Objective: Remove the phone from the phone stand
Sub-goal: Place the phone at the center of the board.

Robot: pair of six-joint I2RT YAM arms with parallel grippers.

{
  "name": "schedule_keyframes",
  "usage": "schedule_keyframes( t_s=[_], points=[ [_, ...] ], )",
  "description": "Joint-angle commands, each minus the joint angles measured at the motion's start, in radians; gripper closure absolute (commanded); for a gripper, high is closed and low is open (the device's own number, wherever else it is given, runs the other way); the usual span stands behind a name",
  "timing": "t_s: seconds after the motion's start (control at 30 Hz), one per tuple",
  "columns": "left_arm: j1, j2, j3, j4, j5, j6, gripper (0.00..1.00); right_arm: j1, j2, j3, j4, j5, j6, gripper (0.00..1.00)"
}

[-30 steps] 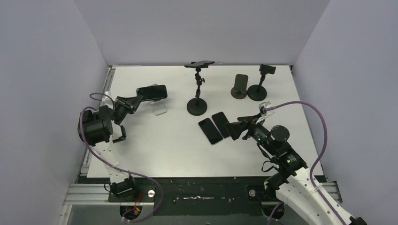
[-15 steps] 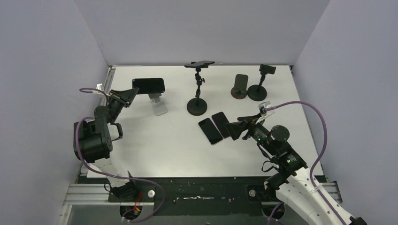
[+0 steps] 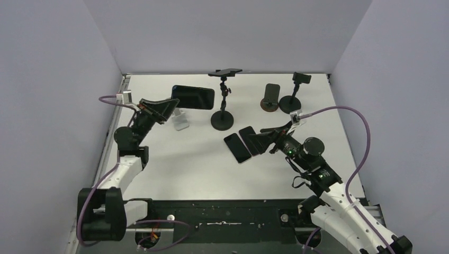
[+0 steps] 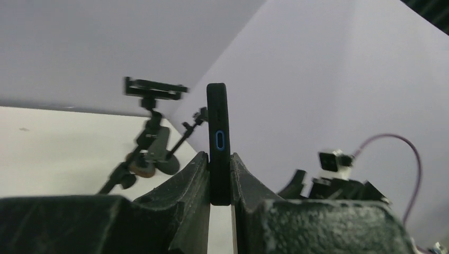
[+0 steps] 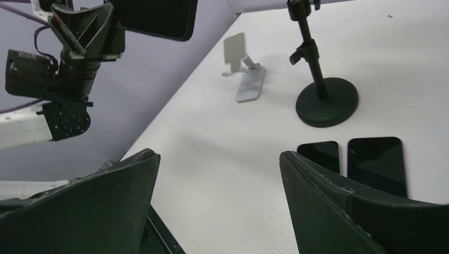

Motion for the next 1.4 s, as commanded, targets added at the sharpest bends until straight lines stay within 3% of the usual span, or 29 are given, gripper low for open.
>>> schedule_keyframes(
  t_s=[0.0,0.1,0.27,0.47,0.63,0.83,1.1,1.37],
  points=[
    [-0.168,-0.177,-0.004,-0.128,-0.143,0.108,1.0,0.01,0.057,-0.013,0.327,-0.043,0.202,0.12],
    [-0.264,-0.236,-0.036,-0.14,-0.256,0.094,1.0,0.029,0.089,-0.084,0.62,0.013,0.355,0.09],
    [-0.363,-0.295,-0.089,-0.076,-0.413,0.006,1.0,0.139,0.235,-0.067,0.877,0.101,0.449,0.07],
    [-0.452,-0.361,-0.017,-0.254,-0.439,0.114,1.0,0.219,0.314,-0.011,0.862,0.173,0.415,0.06],
    [-0.462,-0.378,-0.019,-0.351,-0.466,0.149,1.0,0.22,0.294,-0.026,0.725,0.194,0.389,0.06],
    [-0.467,-0.355,-0.036,-0.343,-0.49,0.094,1.0,0.189,0.42,0.034,0.673,-0.007,0.447,0.06],
    [-0.486,-0.333,-0.009,-0.361,-0.495,0.068,1.0,0.153,0.671,0.06,1.029,-0.251,0.649,0.06],
    [-0.509,-0.331,-0.022,-0.332,-0.504,0.024,1.0,0.182,0.858,0.1,1.27,-0.322,0.78,0.08]
  ],
)
